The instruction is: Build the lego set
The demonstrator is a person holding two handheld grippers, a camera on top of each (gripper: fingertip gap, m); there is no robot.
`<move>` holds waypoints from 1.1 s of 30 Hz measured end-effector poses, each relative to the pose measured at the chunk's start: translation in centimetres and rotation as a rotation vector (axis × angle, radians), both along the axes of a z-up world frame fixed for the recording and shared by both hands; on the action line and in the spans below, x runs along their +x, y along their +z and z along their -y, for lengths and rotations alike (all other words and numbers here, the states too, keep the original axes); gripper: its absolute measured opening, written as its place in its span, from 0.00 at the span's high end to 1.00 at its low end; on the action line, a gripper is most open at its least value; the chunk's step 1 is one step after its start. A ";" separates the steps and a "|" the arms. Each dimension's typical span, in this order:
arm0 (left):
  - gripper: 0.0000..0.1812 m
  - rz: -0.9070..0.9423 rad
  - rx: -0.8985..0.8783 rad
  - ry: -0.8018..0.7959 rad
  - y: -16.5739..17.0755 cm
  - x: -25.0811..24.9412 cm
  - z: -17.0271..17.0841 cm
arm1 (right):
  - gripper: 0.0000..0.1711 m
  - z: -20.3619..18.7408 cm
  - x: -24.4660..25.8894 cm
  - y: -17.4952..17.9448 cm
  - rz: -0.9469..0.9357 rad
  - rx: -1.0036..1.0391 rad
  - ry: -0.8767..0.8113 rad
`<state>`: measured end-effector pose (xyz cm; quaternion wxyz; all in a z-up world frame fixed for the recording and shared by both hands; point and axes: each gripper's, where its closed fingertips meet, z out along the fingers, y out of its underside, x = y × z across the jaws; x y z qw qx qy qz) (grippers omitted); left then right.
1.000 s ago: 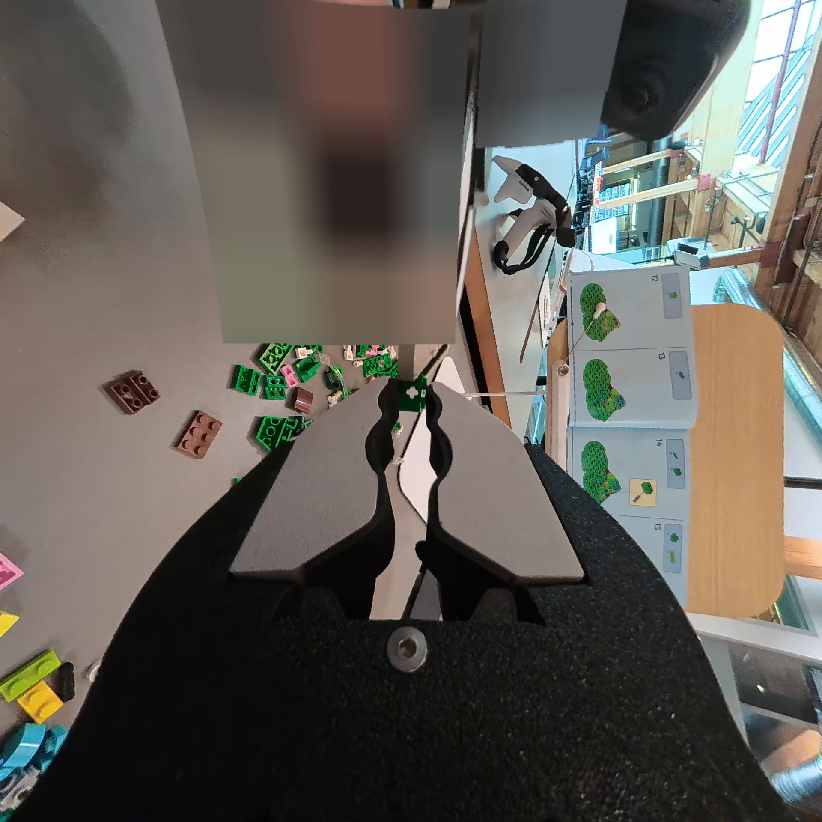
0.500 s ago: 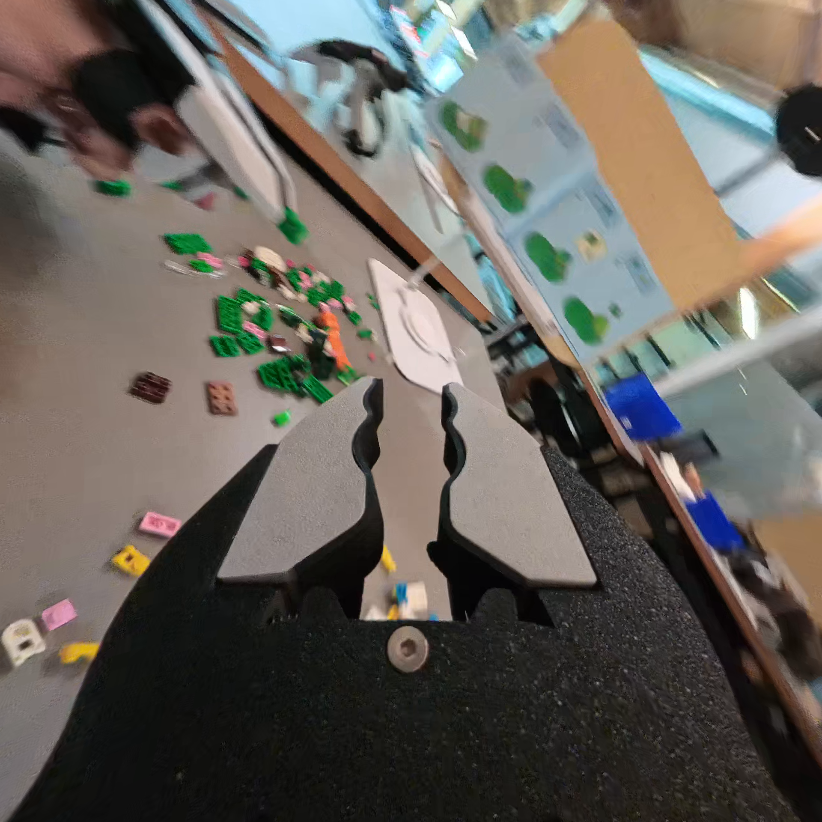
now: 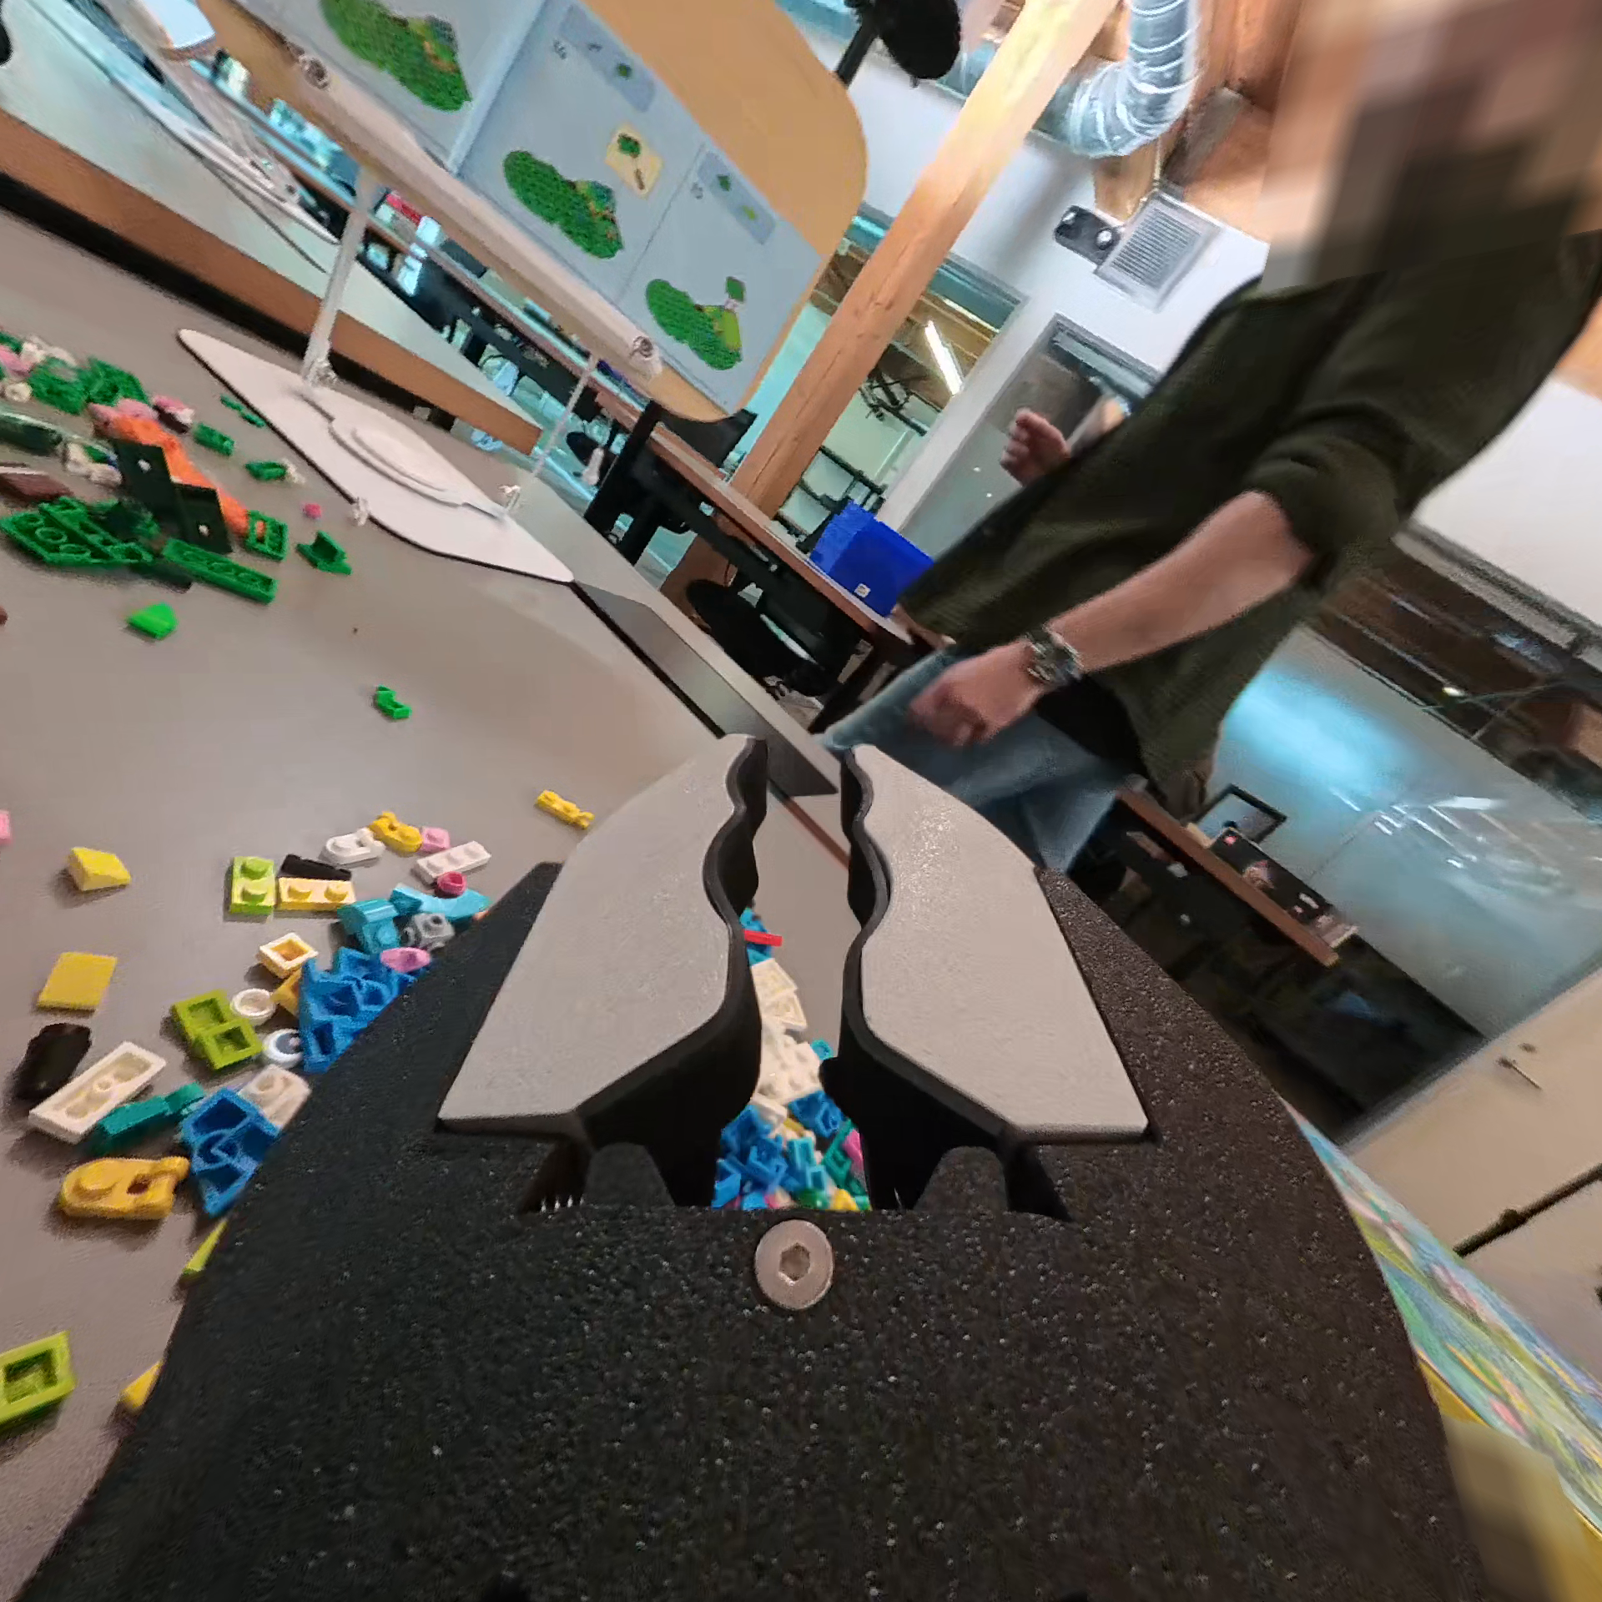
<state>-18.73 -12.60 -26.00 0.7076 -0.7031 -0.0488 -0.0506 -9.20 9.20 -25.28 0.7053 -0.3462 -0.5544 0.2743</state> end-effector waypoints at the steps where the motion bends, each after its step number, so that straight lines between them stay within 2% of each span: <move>1: 0.96 -0.016 0.003 -0.002 0.1 0.1 0.0 | 0.91 0.1 -0.2 -0.2 0.013 -0.001 0.009; 13: 0.96 -0.126 0.012 -0.029 0.0 1.3 -0.4 | 0.93 -0.1 0.1 0.0 -0.011 -0.044 0.022; 18: 0.96 -0.170 0.004 0.016 0.0 0.9 -0.3 | 0.95 -0.9 0.9 1.0 -0.045 -0.080 0.002; 21: 0.96 -0.175 0.011 0.025 0.1 0.8 -0.2 | 0.95 -3.3 2.9 2.4 -0.077 -0.099 -0.095; 25: 0.96 -0.156 0.012 0.011 0.0 0.9 -0.2 | 0.97 -8.5 8.3 3.6 -0.142 -0.126 -0.382; 28: 0.96 -0.152 0.010 0.027 0.0 0.7 -0.3 | 0.97 -10.6 12.5 3.2 -0.164 -0.112 -0.558; 33: 0.96 -0.155 -0.025 0.066 -0.6 0.2 -0.6 | 1.00 -10.7 15.2 2.4 -0.094 0.055 -0.621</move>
